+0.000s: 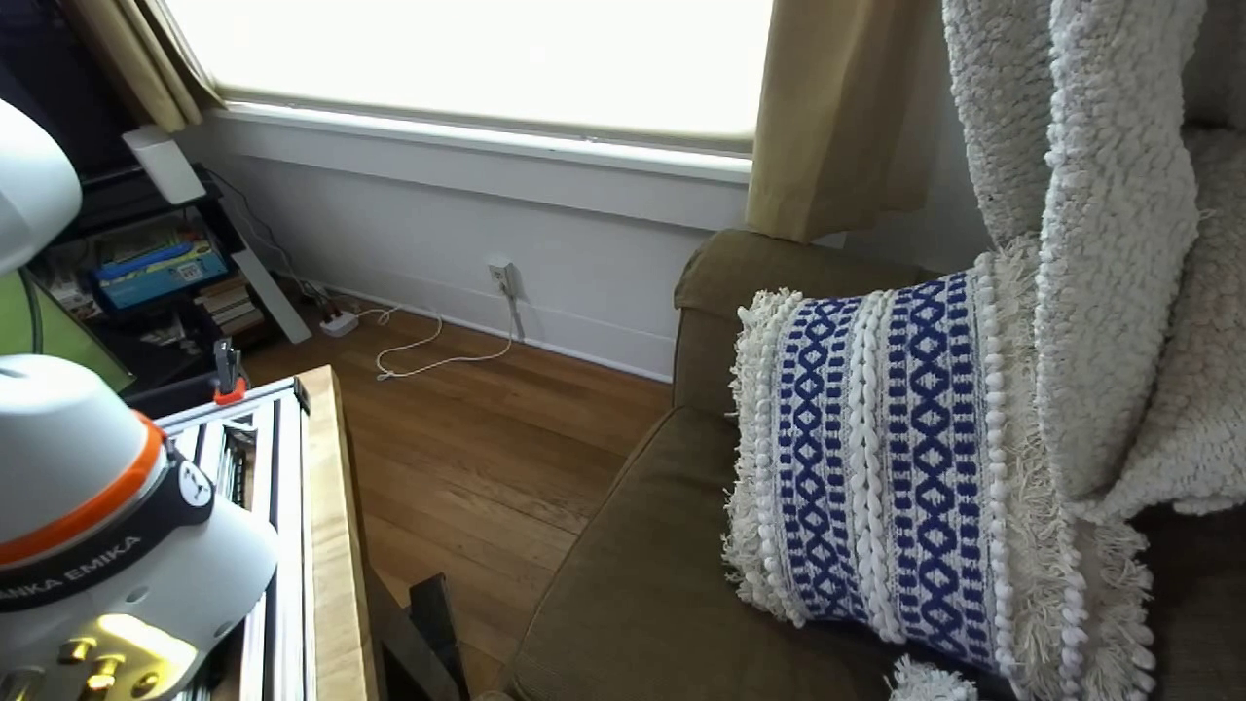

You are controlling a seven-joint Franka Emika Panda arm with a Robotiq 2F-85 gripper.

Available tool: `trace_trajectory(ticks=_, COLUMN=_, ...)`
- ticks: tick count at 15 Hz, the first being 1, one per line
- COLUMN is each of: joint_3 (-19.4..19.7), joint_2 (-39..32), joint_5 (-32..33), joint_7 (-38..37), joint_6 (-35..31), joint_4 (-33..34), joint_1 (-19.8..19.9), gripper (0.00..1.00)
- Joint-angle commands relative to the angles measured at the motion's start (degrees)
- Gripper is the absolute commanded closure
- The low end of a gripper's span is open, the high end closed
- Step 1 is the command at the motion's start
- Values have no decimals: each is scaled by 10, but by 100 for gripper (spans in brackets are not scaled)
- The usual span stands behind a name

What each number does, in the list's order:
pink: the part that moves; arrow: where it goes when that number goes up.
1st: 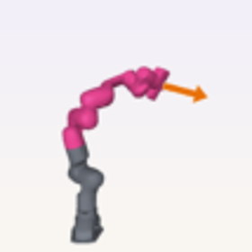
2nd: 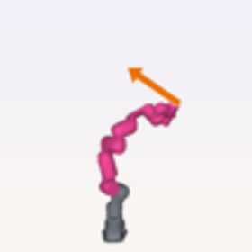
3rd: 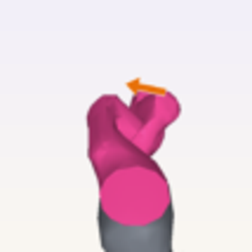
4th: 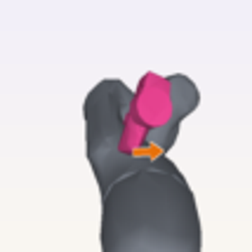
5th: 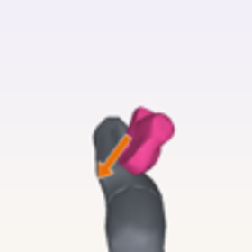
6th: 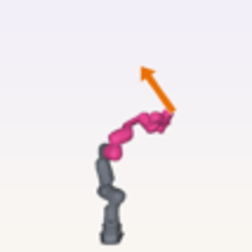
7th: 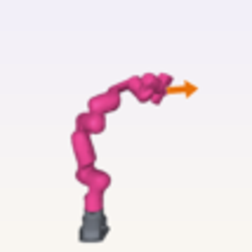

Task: Pick up the white throw blanket and put it over the rightmost throw pillow

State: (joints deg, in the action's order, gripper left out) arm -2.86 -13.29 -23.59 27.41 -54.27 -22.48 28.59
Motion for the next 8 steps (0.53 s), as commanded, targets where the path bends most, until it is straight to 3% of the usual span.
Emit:
trace_trajectory(ticks=1, joint_3=14, joint_2=0, joint_5=-5, joint_7=0, joint_6=0, joint_4=0, joint_1=-9, gripper=99)
trace_trajectory(ticks=5, joint_3=34, joint_2=9, joint_5=8, joint_7=56, joint_6=106, joint_4=-3, joint_1=23, gripper=99)
trace_trajectory(ticks=6, joint_3=29, joint_2=58, joint_5=39, joint_7=94, joint_6=93, joint_4=-96, joint_1=30, gripper=99)
trace_trajectory(ticks=8, joint_3=18, joint_2=75, joint_5=113, joint_7=147, joint_6=77, joint_4=-148, joint_1=33, gripper=99)
